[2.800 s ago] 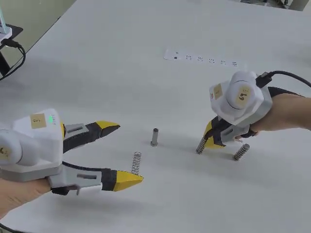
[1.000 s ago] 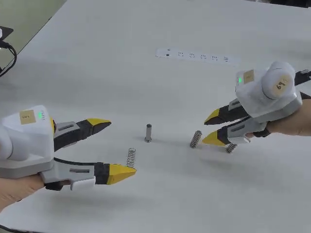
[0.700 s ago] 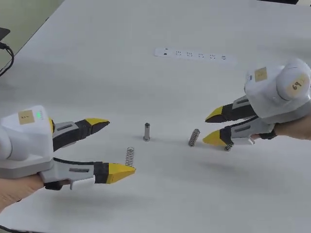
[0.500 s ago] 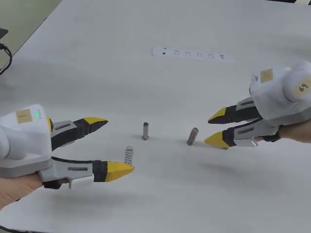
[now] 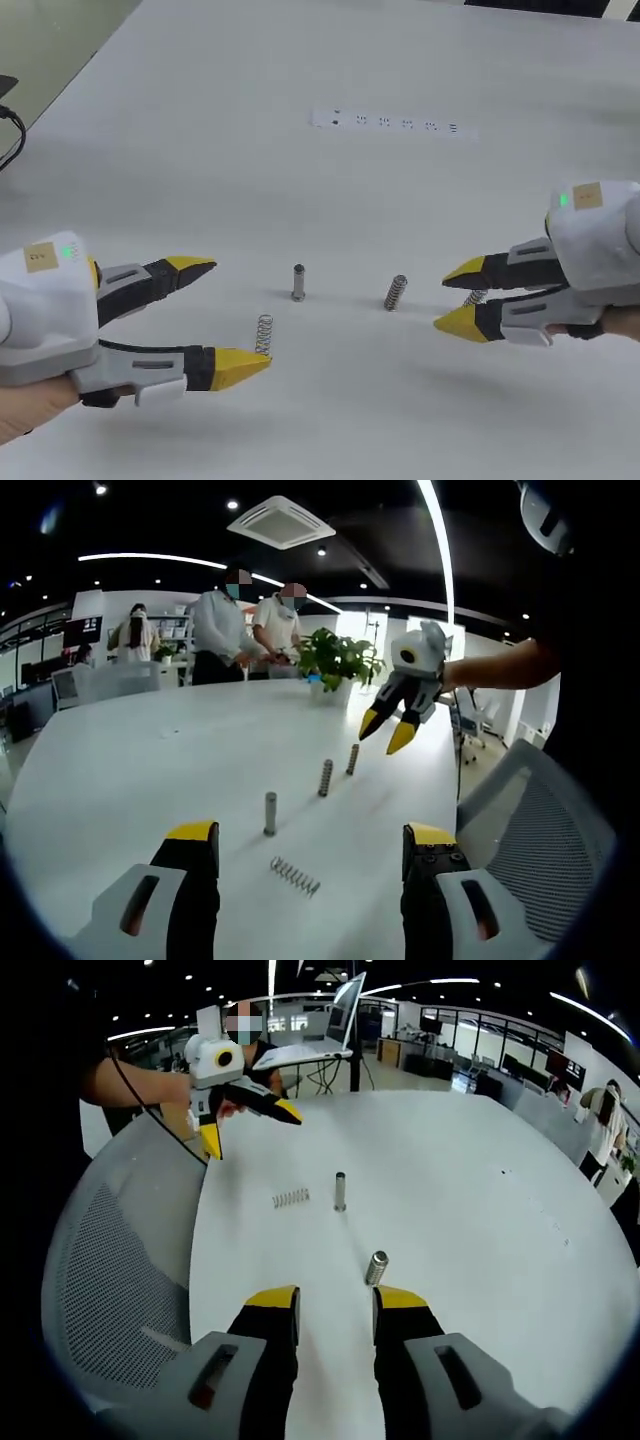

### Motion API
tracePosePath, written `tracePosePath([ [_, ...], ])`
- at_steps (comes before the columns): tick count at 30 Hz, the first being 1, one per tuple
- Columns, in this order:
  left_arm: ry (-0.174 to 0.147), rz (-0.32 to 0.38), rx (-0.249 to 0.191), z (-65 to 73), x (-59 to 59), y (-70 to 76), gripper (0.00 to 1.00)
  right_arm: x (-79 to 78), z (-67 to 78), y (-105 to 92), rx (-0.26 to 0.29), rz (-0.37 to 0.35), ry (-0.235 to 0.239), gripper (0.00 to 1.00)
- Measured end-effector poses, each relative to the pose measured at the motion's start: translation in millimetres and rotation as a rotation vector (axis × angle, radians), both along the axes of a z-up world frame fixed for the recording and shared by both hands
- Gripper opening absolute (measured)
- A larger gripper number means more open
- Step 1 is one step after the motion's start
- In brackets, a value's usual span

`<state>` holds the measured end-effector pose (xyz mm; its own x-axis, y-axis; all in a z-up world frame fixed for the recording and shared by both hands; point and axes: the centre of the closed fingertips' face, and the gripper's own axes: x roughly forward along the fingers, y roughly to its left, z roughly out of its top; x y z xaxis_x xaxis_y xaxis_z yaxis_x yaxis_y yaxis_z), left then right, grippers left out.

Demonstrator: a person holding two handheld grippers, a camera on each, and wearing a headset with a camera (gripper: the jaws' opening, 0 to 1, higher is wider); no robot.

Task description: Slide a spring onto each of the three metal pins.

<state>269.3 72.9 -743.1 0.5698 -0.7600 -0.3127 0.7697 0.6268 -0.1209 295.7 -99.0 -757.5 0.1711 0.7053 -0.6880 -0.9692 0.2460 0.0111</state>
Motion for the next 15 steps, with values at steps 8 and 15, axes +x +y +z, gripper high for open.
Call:
tracePosePath([
  [8, 0.010, -0.003, 0.004, -1.2, -2.2, 2.0, 0.70, -18.5, -17.3, -12.6, -0.003, -0.040, 0.047, 0.28],
  [15, 0.016, -0.014, 0.009, -2.4, -6.1, 1.0, 0.70, -23.4, -21.5, -9.6, -0.011, -0.041, 0.066, 0.29],
])
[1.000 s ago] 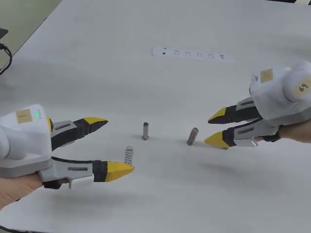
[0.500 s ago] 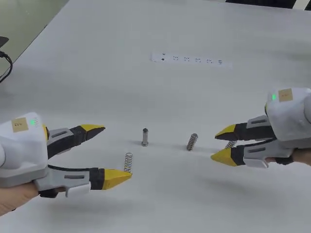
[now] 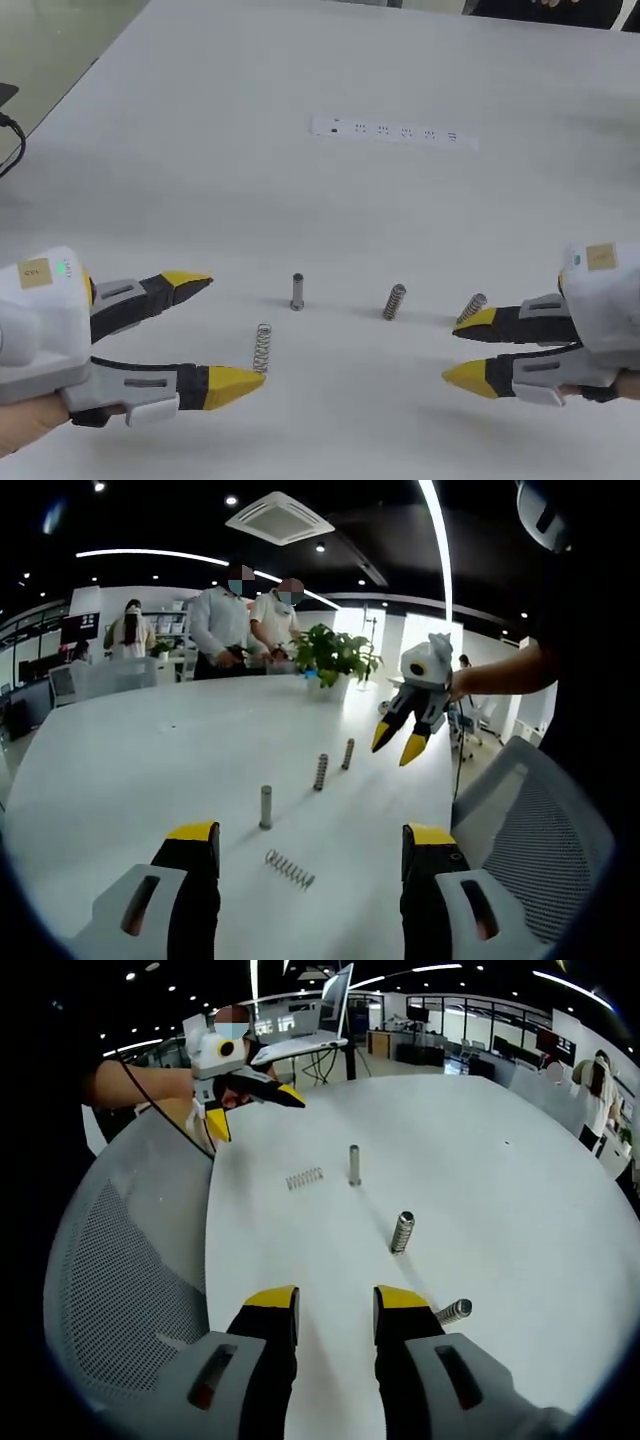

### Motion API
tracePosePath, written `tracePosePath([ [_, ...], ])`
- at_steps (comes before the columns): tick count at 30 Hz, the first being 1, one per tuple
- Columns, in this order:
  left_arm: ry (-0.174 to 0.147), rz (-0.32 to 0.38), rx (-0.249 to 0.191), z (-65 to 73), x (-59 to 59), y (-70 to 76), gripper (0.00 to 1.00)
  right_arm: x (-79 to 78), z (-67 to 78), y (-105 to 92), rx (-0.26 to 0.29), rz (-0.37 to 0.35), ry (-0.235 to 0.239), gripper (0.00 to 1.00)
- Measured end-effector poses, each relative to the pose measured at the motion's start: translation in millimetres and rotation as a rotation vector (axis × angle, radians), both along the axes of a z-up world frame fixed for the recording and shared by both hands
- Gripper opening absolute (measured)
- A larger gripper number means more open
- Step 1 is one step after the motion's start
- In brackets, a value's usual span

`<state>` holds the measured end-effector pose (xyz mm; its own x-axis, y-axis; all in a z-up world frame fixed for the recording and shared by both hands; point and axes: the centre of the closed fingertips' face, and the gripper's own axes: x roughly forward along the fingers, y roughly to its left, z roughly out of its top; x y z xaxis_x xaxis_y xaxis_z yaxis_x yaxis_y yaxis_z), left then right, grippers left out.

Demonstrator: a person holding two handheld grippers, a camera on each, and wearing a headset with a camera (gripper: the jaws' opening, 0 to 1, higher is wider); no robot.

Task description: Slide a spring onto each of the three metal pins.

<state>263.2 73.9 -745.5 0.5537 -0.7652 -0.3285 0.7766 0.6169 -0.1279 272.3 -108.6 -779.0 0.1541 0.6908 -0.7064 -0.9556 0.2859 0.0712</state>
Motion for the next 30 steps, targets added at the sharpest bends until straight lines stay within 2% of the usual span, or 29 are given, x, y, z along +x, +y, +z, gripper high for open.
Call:
tracePosePath([
  [5, 0.003, -0.005, -0.011, 2.4, -1.6, -0.6, 0.70, -1.2, -0.2, 6.8, -0.014, 0.023, 0.002, 0.29],
  [15, 0.007, -0.003, 0.002, -0.2, -6.0, 3.0, 0.70, -3.6, -2.4, 19.8, -0.043, 0.041, 0.016, 0.28],
  [30, 0.010, 0.002, 0.005, -1.0, -8.7, 9.0, 0.69, -4.1, -1.9, 60.4, -0.043, 0.044, 0.034, 0.28],
])
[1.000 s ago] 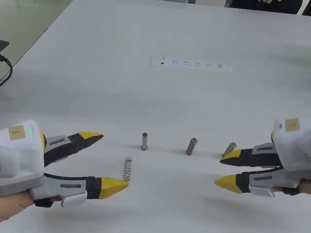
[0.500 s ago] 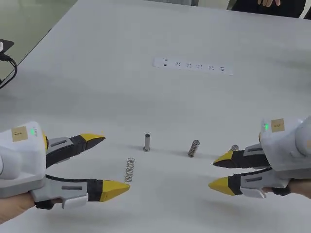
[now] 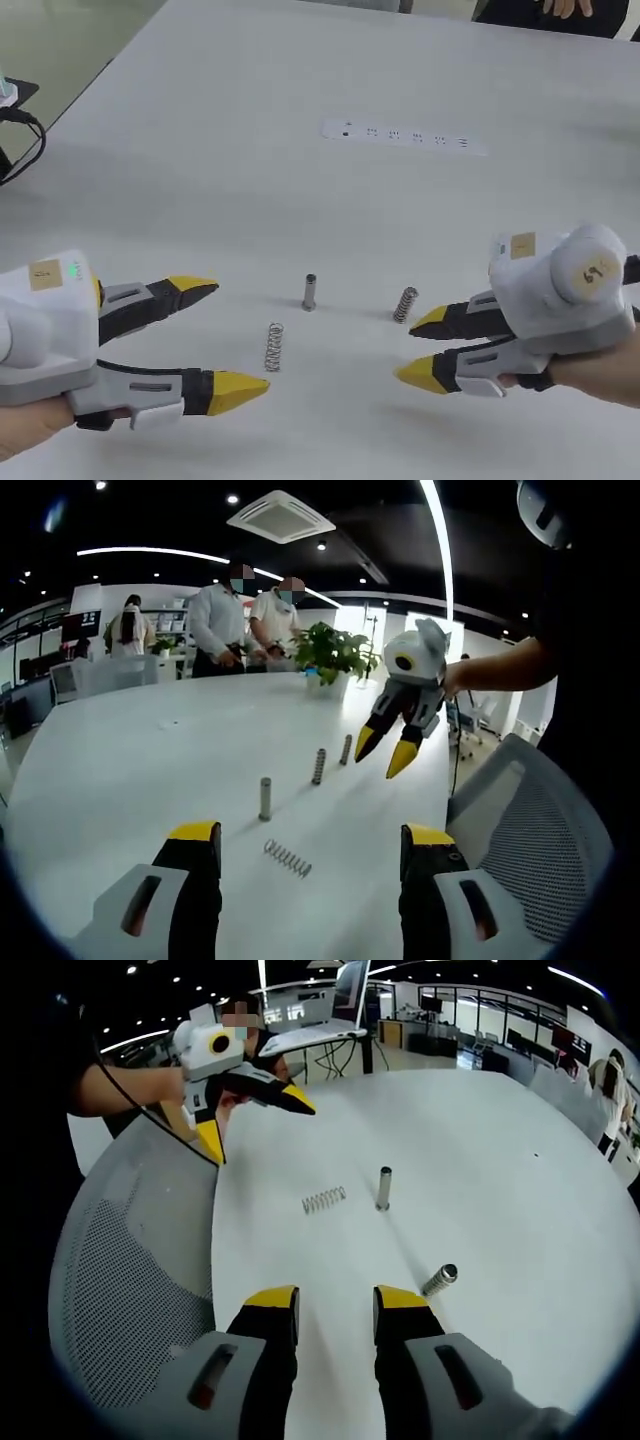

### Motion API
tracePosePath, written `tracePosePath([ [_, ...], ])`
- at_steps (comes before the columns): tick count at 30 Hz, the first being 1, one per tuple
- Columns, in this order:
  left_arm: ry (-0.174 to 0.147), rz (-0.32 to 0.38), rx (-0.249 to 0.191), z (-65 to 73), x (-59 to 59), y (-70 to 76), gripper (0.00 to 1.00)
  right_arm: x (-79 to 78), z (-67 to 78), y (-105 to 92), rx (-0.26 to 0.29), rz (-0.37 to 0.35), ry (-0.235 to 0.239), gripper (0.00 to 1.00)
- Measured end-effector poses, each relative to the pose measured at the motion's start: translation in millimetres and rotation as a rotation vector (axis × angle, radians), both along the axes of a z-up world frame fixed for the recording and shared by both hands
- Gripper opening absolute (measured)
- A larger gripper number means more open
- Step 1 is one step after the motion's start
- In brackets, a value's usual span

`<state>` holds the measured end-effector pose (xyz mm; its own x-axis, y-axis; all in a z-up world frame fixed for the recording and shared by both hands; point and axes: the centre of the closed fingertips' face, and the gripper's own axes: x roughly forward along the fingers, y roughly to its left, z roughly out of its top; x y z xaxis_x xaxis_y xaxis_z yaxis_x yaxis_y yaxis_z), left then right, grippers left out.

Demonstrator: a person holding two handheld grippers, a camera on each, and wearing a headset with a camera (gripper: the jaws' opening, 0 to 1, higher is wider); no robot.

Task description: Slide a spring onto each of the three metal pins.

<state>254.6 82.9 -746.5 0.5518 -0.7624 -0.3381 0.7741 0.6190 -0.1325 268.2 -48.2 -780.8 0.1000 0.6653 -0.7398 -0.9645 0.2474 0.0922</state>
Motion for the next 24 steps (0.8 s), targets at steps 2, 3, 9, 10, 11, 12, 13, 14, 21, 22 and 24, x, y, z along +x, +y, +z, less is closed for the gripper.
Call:
tracePosePath([
  [2, 0.003, 0.000, -0.002, -0.2, -0.3, 0.4, 0.68, 0.8, -0.3, 3.3, -0.002, 0.000, 0.000, 0.28],
  [3, 0.003, -0.001, 0.000, -0.6, -0.3, 0.9, 0.68, 1.3, -0.4, 6.2, 0.000, -0.003, 0.004, 0.28],
  [9, 0.007, -0.005, 0.002, -2.4, -1.7, 3.2, 0.68, 3.6, -2.8, 20.2, -0.007, -0.026, 0.017, 0.29],
  [10, 0.005, -0.004, 0.003, -2.8, -1.8, 3.6, 0.68, 4.3, -3.2, 24.0, -0.005, -0.026, 0.014, 0.29],
  [11, 0.005, -0.006, 0.008, -3.9, -2.2, 4.3, 0.68, 3.5, -4.6, 26.9, -0.013, -0.038, 0.036, 0.29],
  [12, 0.006, -0.007, 0.009, -4.3, -2.6, 4.4, 0.68, 4.1, -4.7, 28.5, -0.014, -0.042, 0.037, 0.29],
  [13, 0.007, -0.007, 0.007, -4.9, -3.1, 5.0, 0.68, 5.2, -4.5, 33.0, -0.013, -0.049, 0.034, 0.29],
  [14, 0.009, -0.006, 0.004, -5.0, -3.6, 5.5, 0.68, 5.8, -5.0, 36.9, -0.016, -0.069, 0.046, 0.29],
  [21, 0.010, 0.000, 0.002, -6.2, -6.6, 9.5, 0.67, 7.9, -8.6, 62.5, -0.016, -0.150, 0.098, 0.25],
  [22, 0.011, 0.002, 0.000, -6.2, -6.9, 9.9, 0.67, 7.5, -9.3, 66.7, -0.008, -0.158, 0.112, 0.24],
  [24, 0.011, 0.005, 0.001, -6.3, -7.1, 10.8, 0.67, 7.9, -11.1, 72.3, -0.006, -0.178, 0.126, 0.25],
])
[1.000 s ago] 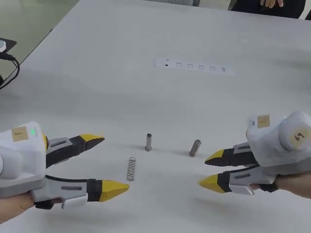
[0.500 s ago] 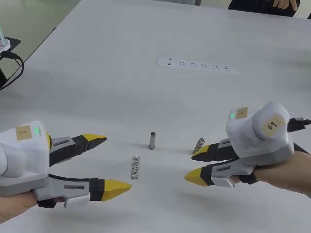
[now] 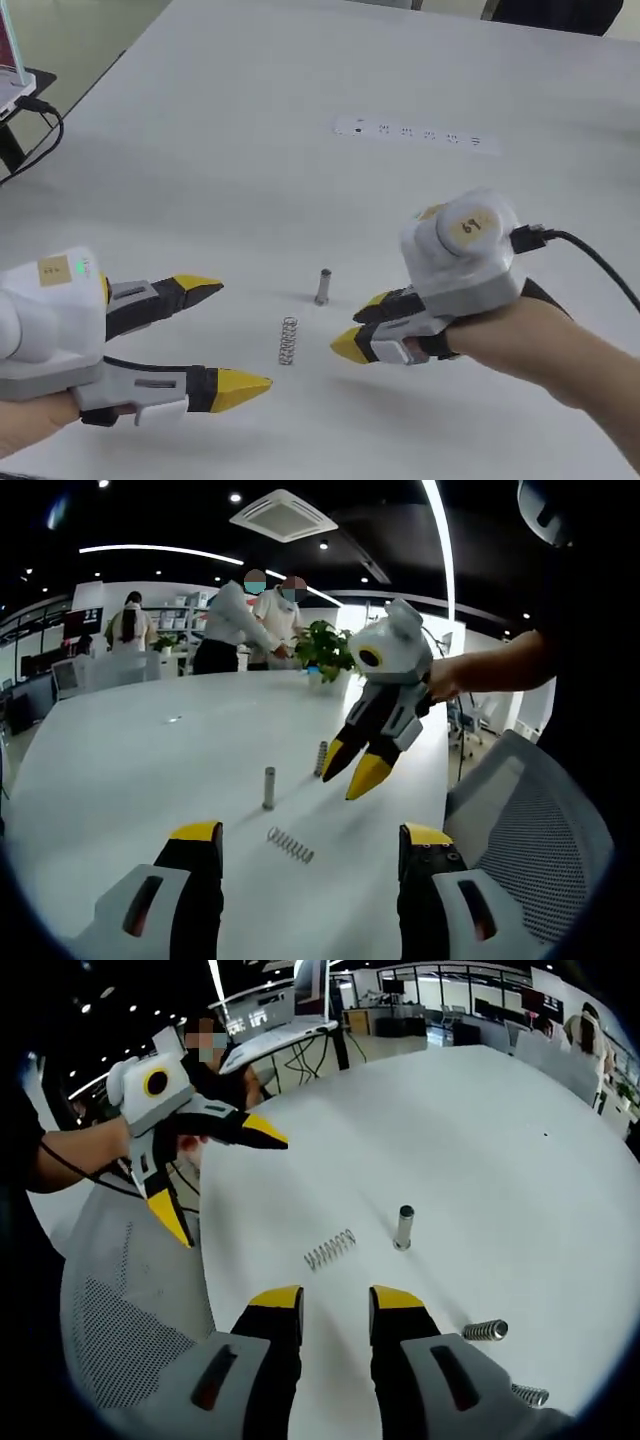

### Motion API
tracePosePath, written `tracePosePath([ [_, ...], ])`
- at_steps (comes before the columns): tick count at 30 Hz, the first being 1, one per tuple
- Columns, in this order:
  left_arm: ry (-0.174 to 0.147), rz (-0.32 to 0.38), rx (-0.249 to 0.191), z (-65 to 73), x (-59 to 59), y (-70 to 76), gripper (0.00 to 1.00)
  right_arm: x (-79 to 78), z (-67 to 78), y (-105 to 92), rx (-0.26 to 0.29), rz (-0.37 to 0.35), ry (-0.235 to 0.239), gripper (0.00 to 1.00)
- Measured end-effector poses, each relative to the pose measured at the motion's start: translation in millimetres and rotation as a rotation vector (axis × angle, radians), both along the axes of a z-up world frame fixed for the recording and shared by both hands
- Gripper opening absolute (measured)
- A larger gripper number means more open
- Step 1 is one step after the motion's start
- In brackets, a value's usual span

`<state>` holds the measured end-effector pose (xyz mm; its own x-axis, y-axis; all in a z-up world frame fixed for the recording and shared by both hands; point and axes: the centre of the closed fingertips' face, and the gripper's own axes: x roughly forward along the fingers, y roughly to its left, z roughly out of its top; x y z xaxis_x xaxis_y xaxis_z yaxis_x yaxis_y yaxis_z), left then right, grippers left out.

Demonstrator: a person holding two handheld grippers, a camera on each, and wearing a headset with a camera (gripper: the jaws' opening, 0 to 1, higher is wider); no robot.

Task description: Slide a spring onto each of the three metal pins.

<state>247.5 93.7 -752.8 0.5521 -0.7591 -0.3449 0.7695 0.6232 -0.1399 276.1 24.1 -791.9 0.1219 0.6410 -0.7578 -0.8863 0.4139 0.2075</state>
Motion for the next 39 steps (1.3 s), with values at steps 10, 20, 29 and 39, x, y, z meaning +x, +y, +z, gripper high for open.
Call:
tracePosePath([
  [10, 0.005, 0.012, -0.002, -0.4, -3.3, 4.9, 0.66, -5.0, -19.6, 28.4, -0.040, -0.044, 0.044, 0.24],
  [20, 0.015, 0.015, 0.005, -4.4, -5.9, 11.2, 0.65, 4.0, -31.3, 41.9, -0.036, -0.155, 0.096, 0.26],
  [29, 0.021, 0.018, 0.004, -7.3, -4.8, 15.5, 0.65, 6.7, -43.4, 45.0, -0.082, -0.175, 0.102, 0.25],
  [39, 0.030, 0.021, 0.003, -9.0, -5.0, 16.9, 0.64, 7.9, -55.7, 50.5, -0.135, -0.157, 0.060, 0.21],
])
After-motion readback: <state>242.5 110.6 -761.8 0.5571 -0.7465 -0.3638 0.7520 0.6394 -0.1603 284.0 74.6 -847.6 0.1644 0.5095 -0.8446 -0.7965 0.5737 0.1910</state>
